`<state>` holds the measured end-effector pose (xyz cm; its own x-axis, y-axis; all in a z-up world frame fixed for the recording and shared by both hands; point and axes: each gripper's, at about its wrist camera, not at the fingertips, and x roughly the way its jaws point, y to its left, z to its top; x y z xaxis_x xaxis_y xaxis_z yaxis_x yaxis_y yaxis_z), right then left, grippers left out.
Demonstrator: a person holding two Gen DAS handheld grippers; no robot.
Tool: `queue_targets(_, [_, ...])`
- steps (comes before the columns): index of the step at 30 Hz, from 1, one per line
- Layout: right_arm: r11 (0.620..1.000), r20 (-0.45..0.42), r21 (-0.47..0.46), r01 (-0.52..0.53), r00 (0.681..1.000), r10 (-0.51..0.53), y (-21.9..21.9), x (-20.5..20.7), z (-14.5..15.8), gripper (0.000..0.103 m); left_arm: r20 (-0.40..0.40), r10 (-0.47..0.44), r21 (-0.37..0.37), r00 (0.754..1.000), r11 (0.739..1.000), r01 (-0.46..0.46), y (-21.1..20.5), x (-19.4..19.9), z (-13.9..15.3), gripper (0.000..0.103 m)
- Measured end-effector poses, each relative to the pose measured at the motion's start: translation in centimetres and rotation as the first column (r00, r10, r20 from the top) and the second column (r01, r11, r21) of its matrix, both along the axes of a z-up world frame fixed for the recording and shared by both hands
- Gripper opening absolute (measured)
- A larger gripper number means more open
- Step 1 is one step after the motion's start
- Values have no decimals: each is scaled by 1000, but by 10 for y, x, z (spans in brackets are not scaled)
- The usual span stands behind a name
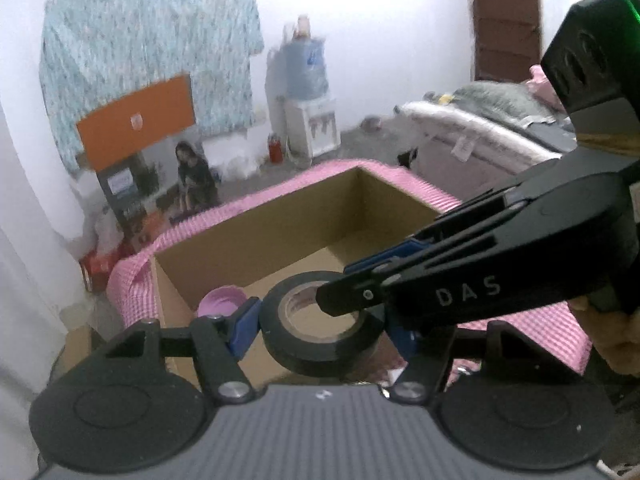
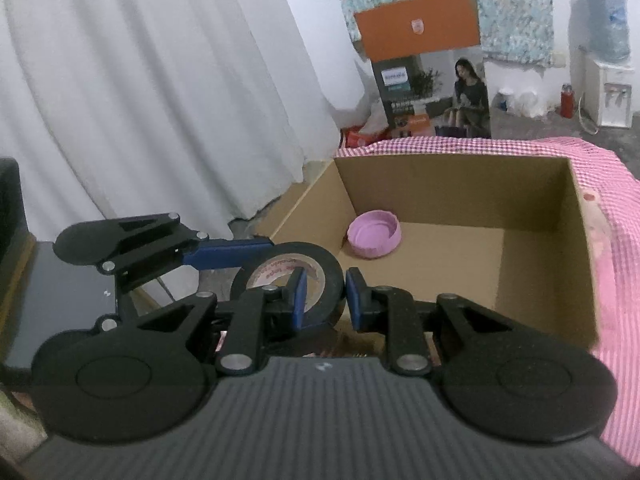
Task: Organize rigid objects
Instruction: 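Lift the black tape roll into the box and open the right tool, then withdraw the right tool from the box toward the black cylindrical tube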
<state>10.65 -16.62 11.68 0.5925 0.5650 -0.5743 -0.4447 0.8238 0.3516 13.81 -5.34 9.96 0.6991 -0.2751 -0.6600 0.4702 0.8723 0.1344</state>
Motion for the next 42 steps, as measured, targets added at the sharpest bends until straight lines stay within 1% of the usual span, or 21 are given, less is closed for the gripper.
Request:
queue_targets(3, [1000, -100, 4, -17, 995, 17, 8, 45, -8, 20, -94, 19, 13, 995, 1000, -18, 9, 38, -10, 68])
queue_targets(5, [1000, -185, 20, -21, 982, 24, 11, 75, -21, 20, -158, 32, 27, 987, 999, -28, 12, 63, -21, 68])
queue_targets(7, [999, -266, 35, -21, 963, 30, 14, 101, -37, 20, -212, 44, 47, 976, 998, -34, 15, 83, -32, 68])
queue_targets(10, [998, -385, 56, -12, 922, 33, 16, 135, -64, 20, -279, 61, 78, 958, 996, -40, 16, 109, -48, 68])
queue_targets(12, [998, -434, 64, -7, 900, 34, 18, 146, -78, 20, -310, 69, 107, 948, 994, -37, 16, 119, -58, 68])
queue_targets(18, [998, -534, 63, -25, 844, 55, 27, 169, -106, 21, -370, 93, 195, 924, 981, -21, 11, 133, -78, 68])
queue_targets(20, [997, -564, 73, -27, 823, 64, 29, 175, -112, 21, -387, 105, 213, 916, 977, -23, 10, 139, -82, 68])
queue_targets(23, [996, -590, 79, -29, 804, 70, 33, 182, -119, 22, -411, 129, 233, 903, 972, -33, 11, 144, -87, 68])
queue_targets(26, [997, -612, 72, -33, 788, 70, 39, 194, -127, 22, -407, 138, 252, 903, 967, -34, 10, 145, -87, 67])
queue_targets(29, [995, -634, 93, -39, 768, 89, 46, 199, -135, 22, -404, 140, 254, 904, 967, -37, 10, 146, -85, 68])
queue_targets(33, [994, -627, 99, -44, 773, 96, 48, 199, -132, 22, -400, 141, 252, 906, 967, -39, 10, 145, -81, 68])
queue_targets(37, [989, -613, 145, -26, 782, 110, 40, 198, -129, 24, -381, 141, 234, 914, 971, -52, 12, 140, -73, 72])
queue_targets(39, [985, -590, 173, -3, 801, 106, 33, 196, -122, 26, -363, 140, 218, 921, 974, -62, 14, 135, -66, 76])
queue_targets(42, [979, -534, 202, 18, 840, 95, 21, 186, -105, 32, -325, 138, 190, 936, 979, -78, 18, 122, -50, 78])
